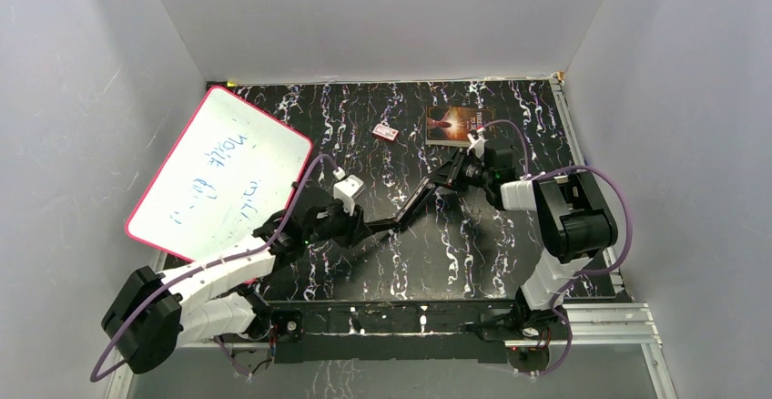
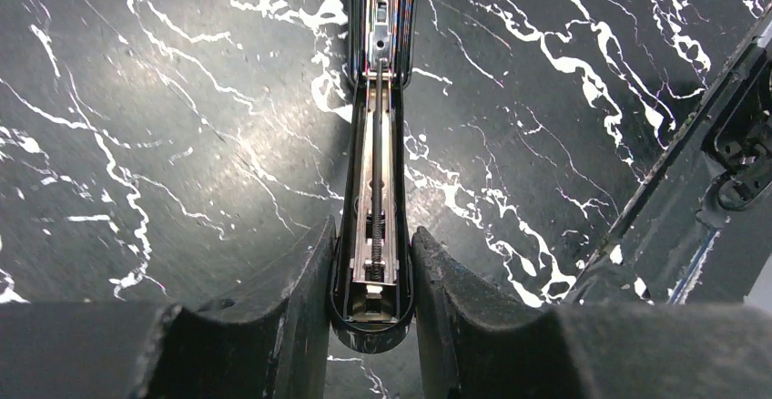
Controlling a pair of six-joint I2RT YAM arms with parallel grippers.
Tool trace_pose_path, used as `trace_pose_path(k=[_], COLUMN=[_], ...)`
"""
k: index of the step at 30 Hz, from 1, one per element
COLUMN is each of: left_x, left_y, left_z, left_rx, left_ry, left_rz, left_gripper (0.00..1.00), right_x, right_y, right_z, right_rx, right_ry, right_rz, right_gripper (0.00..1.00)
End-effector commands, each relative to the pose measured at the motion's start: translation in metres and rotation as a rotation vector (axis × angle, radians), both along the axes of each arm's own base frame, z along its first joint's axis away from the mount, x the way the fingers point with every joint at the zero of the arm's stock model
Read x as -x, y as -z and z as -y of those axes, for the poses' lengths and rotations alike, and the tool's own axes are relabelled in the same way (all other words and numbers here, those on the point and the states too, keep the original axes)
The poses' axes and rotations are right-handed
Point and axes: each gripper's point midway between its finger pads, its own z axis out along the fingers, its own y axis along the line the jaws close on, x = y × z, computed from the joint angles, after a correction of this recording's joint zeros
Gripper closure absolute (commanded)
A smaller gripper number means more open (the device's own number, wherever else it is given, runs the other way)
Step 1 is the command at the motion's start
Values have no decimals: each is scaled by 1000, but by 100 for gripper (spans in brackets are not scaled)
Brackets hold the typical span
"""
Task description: Load the staples into the stapler
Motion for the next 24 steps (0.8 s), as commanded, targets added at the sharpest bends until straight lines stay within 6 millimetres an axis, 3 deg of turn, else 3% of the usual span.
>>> trace_pose_path(k=[1, 4, 8, 14, 16, 19, 24], left_x=[16, 19, 22, 27, 23, 6, -26], left_y=[19, 29, 32, 35, 27, 5, -31], left_z=[-19, -26, -27, -31, -28, -19, 14], left_rx=[-38, -71, -85, -132, -120, -83, -24], left_ry=[-109, -142, -146, -130, -125, -103, 24], left_rz=[-112, -149, -178, -209, -184, -71, 152], left_gripper=[78, 71, 46, 43, 42, 25, 14], right_x=[-59, -58, -54, -49, -47, -43, -29], right_y=[-32, -33, -34, -36, -38, -38, -37], right_z=[29, 28, 26, 26, 24, 24, 23], right_rx=[48, 44, 44, 38, 29, 24, -11], right_ry=[152, 139, 124, 108, 97, 92, 89], right_rz=[212, 218, 223, 238, 243, 243, 229], right_gripper=[100, 100, 100, 100, 100, 100, 100])
